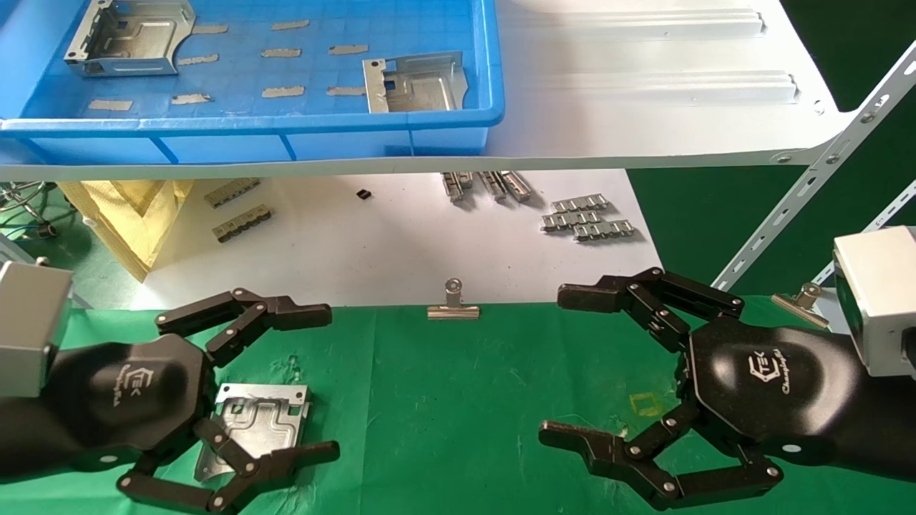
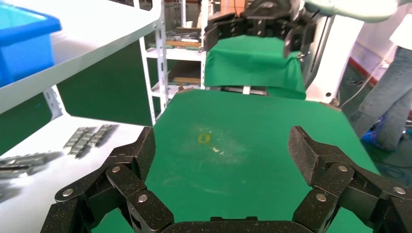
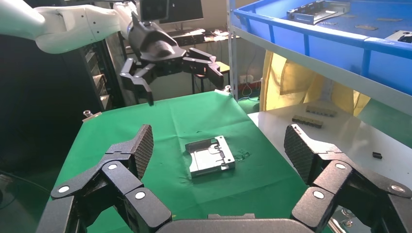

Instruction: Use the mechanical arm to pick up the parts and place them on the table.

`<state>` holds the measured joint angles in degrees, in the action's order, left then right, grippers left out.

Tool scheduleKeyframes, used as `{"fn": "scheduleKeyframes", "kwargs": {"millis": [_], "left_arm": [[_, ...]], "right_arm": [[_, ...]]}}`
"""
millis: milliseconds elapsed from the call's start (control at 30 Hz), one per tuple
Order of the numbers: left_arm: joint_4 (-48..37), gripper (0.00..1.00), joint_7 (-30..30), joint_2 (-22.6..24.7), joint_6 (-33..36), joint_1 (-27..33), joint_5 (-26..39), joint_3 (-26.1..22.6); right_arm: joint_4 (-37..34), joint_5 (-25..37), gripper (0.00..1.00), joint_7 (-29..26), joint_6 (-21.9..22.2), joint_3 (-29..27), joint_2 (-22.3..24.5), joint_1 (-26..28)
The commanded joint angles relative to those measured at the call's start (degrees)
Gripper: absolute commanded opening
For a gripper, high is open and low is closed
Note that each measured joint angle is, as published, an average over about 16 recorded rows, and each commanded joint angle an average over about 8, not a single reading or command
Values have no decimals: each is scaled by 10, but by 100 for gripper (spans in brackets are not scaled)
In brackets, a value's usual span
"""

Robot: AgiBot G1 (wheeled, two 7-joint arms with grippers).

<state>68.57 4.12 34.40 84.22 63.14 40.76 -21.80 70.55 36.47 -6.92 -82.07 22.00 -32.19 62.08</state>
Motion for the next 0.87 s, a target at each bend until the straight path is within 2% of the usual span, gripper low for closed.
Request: {"fn": "scheduleKeyframes", "kwargs": {"millis": [33, 400, 867], "left_arm": [[10, 100, 13, 1, 3, -3, 2, 11], [54, 100, 70, 7, 17, -17, 12, 63], [54, 100, 69, 7, 17, -18, 13, 63]], "right_arm": [[0, 0, 100, 0, 0, 0, 0, 0], [0, 0, 100, 0, 0, 0, 0, 0], [0, 0, 100, 0, 0, 0, 0, 0]]}}
